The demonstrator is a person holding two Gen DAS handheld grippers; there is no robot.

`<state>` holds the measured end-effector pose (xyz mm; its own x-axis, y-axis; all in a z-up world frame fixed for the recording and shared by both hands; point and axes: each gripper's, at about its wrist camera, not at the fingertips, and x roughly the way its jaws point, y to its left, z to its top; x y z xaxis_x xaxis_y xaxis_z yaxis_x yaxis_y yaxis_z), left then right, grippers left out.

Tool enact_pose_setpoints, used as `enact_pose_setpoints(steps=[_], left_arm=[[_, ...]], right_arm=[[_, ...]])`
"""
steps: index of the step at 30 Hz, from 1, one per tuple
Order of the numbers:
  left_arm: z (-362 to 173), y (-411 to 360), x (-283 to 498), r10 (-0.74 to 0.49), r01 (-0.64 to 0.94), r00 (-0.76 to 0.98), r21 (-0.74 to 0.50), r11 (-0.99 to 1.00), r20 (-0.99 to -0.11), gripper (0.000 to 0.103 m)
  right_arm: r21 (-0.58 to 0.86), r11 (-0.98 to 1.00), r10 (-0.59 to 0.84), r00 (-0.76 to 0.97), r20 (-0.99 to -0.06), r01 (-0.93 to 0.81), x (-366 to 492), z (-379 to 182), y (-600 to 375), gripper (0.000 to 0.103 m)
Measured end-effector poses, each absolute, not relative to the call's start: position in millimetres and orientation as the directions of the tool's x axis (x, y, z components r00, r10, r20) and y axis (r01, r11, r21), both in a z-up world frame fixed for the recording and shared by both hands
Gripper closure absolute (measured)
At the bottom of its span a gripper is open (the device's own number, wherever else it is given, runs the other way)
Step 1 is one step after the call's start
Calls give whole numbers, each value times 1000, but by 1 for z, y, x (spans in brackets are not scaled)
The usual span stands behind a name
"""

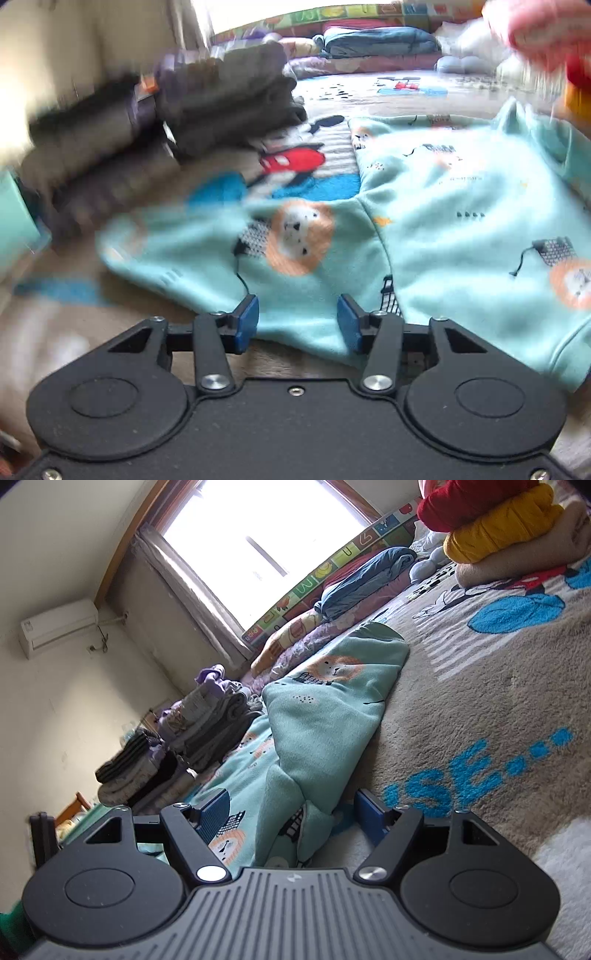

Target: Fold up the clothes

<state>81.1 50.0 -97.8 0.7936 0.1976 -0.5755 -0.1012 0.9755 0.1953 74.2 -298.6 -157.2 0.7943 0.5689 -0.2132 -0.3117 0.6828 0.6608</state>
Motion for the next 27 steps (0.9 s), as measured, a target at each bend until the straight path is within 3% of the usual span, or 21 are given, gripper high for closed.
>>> enact_pose_setpoints(steps=[3,5,8,9,11,15,24,26,27], left_arm=[[-94,43,73,81,-40,819,84,996,-568,59],[-106,37,83,37,13,749,69,998,-662,59],[-90,38,83,10,-26,780,-16,1000,-626,59],[-83,38,81,-19,-17,804,-55,998,-594,56],[-78,33,85,-86,27,821,-112,993,-565,38],[-90,21,96,-219,124,798,-203,971,-562,36],[-109,20,116,-260,126,758,-257,958,-598,32],[-109,22,118,-270,125,756,-273,954,-597,29],[-109,22,118,-275,125,755,-281,952,-596,28]], right_arm=[[644,706,551,800,-237,-296,71,-153,-296,29],[636,721,532,808,-253,-276,68,-149,-295,30],[621,743,504,818,-275,-249,62,-142,-294,30],[601,762,487,826,-284,-242,60,-135,-293,30],[579,781,463,839,-287,-232,58,-123,-294,29],[641,739,460,851,-254,-208,76,-105,-312,29],[819,574,455,823,-340,21,190,-131,-355,33],[813,579,452,809,-376,54,214,-140,-357,43],[809,585,451,807,-382,56,224,-142,-358,44]])
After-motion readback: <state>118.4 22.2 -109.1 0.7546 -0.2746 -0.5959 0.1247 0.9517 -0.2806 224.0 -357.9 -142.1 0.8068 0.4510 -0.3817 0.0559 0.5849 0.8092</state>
